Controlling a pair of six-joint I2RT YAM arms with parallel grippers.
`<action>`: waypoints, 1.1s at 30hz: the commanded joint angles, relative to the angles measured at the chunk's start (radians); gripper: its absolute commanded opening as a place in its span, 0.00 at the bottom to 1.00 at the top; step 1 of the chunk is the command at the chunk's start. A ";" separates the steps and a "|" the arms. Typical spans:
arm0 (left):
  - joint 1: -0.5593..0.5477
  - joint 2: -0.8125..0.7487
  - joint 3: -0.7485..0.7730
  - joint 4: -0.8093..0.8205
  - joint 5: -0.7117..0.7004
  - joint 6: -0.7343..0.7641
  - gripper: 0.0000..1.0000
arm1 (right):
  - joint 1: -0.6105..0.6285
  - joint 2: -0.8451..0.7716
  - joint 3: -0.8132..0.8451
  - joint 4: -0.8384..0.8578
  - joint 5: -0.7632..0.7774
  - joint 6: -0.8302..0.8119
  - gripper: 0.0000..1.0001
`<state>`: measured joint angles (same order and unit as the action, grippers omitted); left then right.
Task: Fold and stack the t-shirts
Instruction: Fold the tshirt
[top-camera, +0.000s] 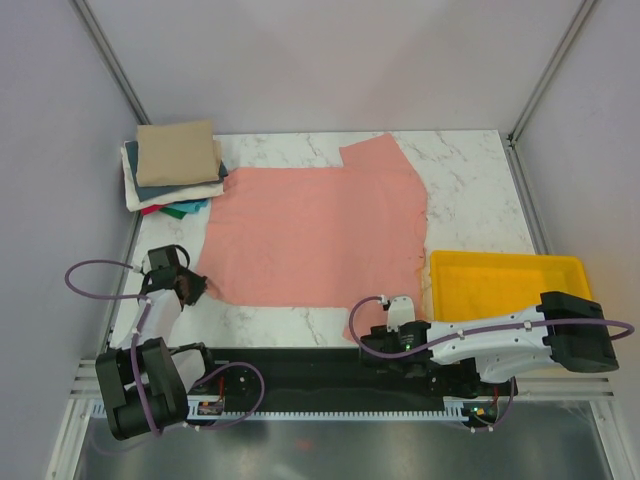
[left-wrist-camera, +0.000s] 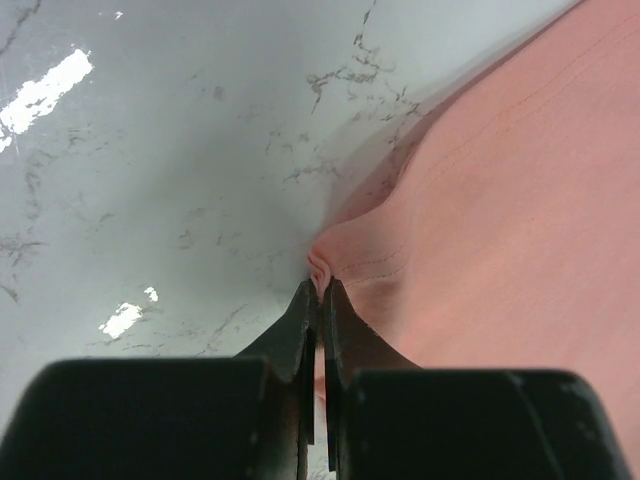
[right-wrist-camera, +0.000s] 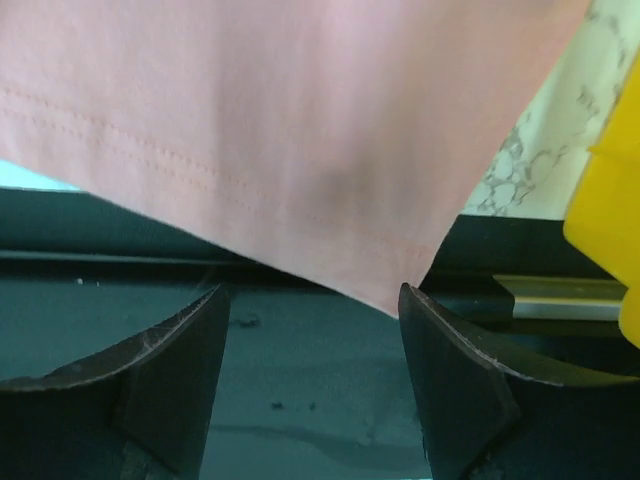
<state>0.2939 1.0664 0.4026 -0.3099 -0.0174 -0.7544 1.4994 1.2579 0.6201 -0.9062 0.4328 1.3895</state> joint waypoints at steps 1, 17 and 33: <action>-0.004 -0.013 -0.004 0.035 0.013 0.024 0.02 | 0.005 0.061 0.039 -0.057 0.075 0.057 0.76; -0.007 -0.005 -0.002 0.040 0.033 0.029 0.02 | 0.007 0.339 0.155 -0.128 0.182 0.008 0.65; -0.006 -0.233 0.071 -0.106 0.138 0.015 0.02 | 0.054 0.241 0.259 -0.278 0.211 0.031 0.00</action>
<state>0.2901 0.9215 0.4061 -0.3710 0.0654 -0.7540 1.5276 1.5475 0.8036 -1.0889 0.6033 1.3869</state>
